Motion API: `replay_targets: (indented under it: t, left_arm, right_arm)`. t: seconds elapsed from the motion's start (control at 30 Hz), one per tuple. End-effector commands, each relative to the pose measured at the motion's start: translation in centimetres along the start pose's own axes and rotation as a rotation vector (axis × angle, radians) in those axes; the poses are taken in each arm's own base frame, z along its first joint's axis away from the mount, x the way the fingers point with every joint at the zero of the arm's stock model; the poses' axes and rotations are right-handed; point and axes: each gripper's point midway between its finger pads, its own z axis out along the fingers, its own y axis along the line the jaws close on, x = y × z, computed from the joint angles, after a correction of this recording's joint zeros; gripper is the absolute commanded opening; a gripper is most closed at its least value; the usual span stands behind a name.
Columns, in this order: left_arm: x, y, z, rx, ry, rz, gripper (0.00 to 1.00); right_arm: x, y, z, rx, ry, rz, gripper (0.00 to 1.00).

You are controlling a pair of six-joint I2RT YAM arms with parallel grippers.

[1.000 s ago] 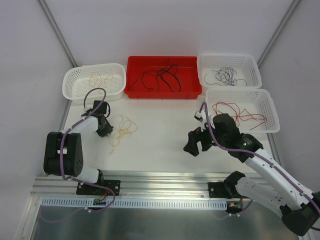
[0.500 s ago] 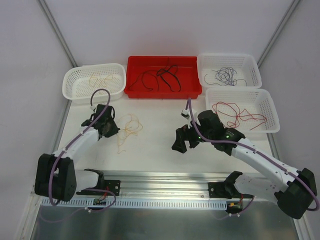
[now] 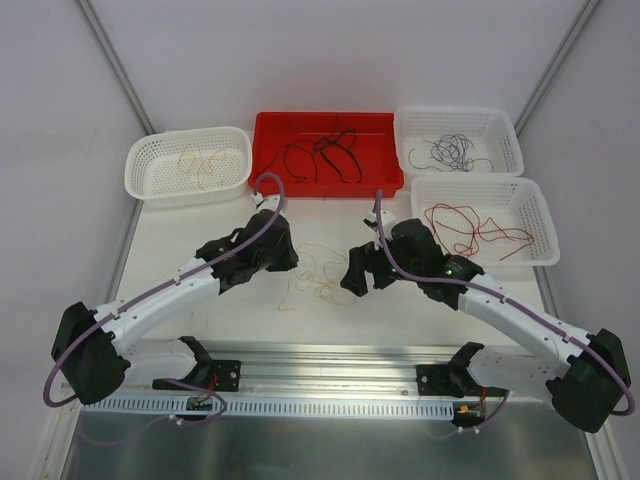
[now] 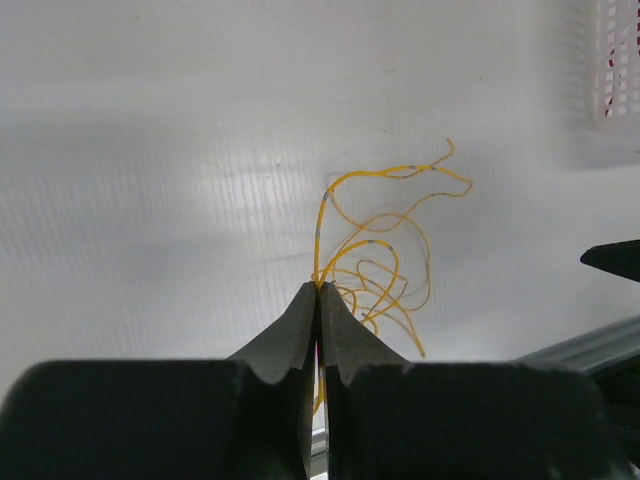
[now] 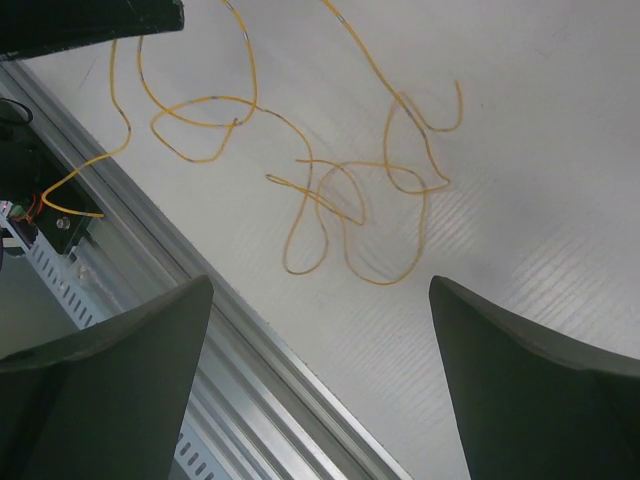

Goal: Untangle the cables

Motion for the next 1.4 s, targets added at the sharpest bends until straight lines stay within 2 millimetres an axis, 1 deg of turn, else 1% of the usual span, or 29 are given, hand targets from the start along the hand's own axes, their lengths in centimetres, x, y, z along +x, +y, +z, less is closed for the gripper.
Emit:
replay_targets:
  t: [0.0, 0.1, 0.17, 0.23, 0.27, 0.33, 0.4, 0.47, 0.5, 0.57, 0.6, 0.67, 0.7, 0.73, 0.8, 0.83, 0.87, 0.9, 0.93, 1.0, 1.03, 1.1, 1.13, 1.17, 1.2, 1.23, 1.27, 1.3, 1.37]
  left_arm:
    - [-2.6, -0.2, -1.3, -0.019, -0.089, -0.027, 0.0]
    - [-2.5, -0.2, -1.5, -0.013, -0.084, -0.022, 0.0]
    - [-2.1, -0.3, -1.3, -0.006, -0.068, -0.032, 0.0]
    - [-1.7, -0.5, -1.2, 0.005, -0.05, -0.041, 0.0]
    - [-1.6, -0.5, -1.1, 0.004, -0.044, -0.043, 0.0]
    - [-1.4, -0.4, -1.0, 0.002, -0.039, -0.048, 0.0]
    - [-1.2, -0.4, -1.1, 0.001, -0.036, -0.05, 0.0]
    - [-1.3, -0.4, -1.3, 0.007, -0.043, -0.054, 0.0]
    - [-1.4, -0.4, -1.3, 0.004, -0.047, -0.053, 0.0]
    - [-1.6, -0.3, -1.5, 0.006, -0.056, -0.056, 0.0]
    - [-1.5, -0.3, -1.5, 0.004, -0.053, -0.055, 0.0]
    - [-1.6, -0.3, -1.6, 0.007, -0.059, -0.058, 0.0]
    - [-1.5, -0.3, -1.6, 0.007, -0.057, -0.059, 0.0]
    - [-1.6, -0.4, -1.7, 0.011, -0.059, -0.06, 0.0]
    - [-1.7, -0.4, -1.7, 0.012, -0.062, -0.06, 0.0]
    - [-1.6, -0.3, -1.7, 0.01, -0.06, -0.06, 0.0]
    - [-1.7, -0.3, -1.9, 0.013, -0.066, -0.061, 0.0]
    - [-1.7, -0.2, -1.9, 0.01, -0.069, -0.06, 0.0]
    - [-1.8, -0.1, -2.0, 0.005, -0.075, -0.059, 0.0]
    - [-2.1, 0.3, -2.3, -0.006, -0.092, -0.057, 0.0]
    - [-2.4, 0.9, -2.4, -0.034, -0.109, -0.049, 0.0]
    - [-3.1, 1.8, -2.8, -0.062, -0.131, -0.056, 0.0]
    - [-3.4, 2.3, -2.9, -0.072, -0.138, -0.056, 0.0]
    - [-4.0, 3.4, -3.1, -0.099, -0.152, -0.077, 0.0]
    - [-4.2, 4.1, -3.2, -0.113, -0.158, -0.075, 0.0]
    - [-4.5, 5.0, -3.4, -0.133, -0.165, -0.085, 0.0]
    - [-5.1, 6.6, -3.7, -0.169, -0.182, -0.113, 0.0]
    - [-5.4, 7.6, -3.8, -0.191, -0.191, -0.129, 0.0]
    - [-5.7, 9.5, -4.3, -0.228, -0.199, -0.145, 0.0]
  right_arm:
    - [-0.5, -0.3, 0.3, 0.013, -0.04, 0.008, 0.94]
    - [0.0, -0.3, 1.4, -0.001, -0.025, 0.02, 0.93]
    - [0.7, -0.2, 2.4, -0.013, 0.008, 0.027, 0.9]
    - [0.6, 0.4, 3.1, -0.041, 0.016, 0.01, 0.88]
    - [1.1, 0.5, 3.8, -0.047, 0.038, 0.002, 0.87]
    - [0.9, 1.2, 4.4, -0.077, 0.033, -0.021, 0.84]
    - [1.0, 1.9, 5.5, -0.111, 0.036, -0.025, 0.83]
    - [1.0, 2.4, 6.4, -0.133, 0.031, -0.02, 0.81]
    - [1.0, 2.7, 7.2, -0.147, 0.027, -0.016, 0.81]
    - [1.2, 3.2, 8.0, -0.164, 0.028, 0.003, 0.77]
    - [1.2, 3.2, 8.8, -0.167, 0.022, 0.006, 0.75]
    - [1.5, 3.3, 9.6, -0.17, 0.022, 0.022, 0.71]
    - [1.2, 3.5, 10.0, -0.175, 0.005, 0.022, 0.69]
    - [1.8, 3.1, 10.7, -0.165, 0.024, 0.027, 0.66]
    - [1.6, 3.0, 11.4, -0.165, 0.015, 0.033, 0.63]
    - [2.0, 2.9, 11.8, -0.162, 0.022, 0.033, 0.57]
    - [2.4, 2.7, 12.3, -0.159, 0.034, 0.036, 0.53]
    - [2.4, 2.6, 12.5, -0.16, 0.031, 0.035, 0.49]
    - [2.7, 2.5, 12.7, -0.157, 0.038, 0.039, 0.38]
    - [3.0, 2.2, 12.6, -0.147, 0.046, 0.031, 0.27]
    - [3.3, 2.0, 12.4, -0.138, 0.054, 0.026, 0.18]
    - [3.4, 1.5, 11.4, -0.104, 0.06, 0.008, 0.12]
    - [3.6, 1.1, 10.9, -0.082, 0.067, -0.015, 0.07]
    - [3.7, 0.6, 10.5, -0.055, 0.077, -0.026, 0.03]
    - [4.0, -0.1, 9.4, -0.008, 0.091, -0.035, 0.01]
    - [4.2, -0.6, 8.8, 0.01, 0.098, -0.058, 0.01]
    - [5.2, -1.4, 8.0, 0.041, 0.131, -0.056, 0.01]
    - [4.6, -1.5, 6.8, 0.053, 0.106, -0.064, 0.01]
    - [5.2, -2.7, 5.3, 0.092, 0.129, -0.055, 0.01]
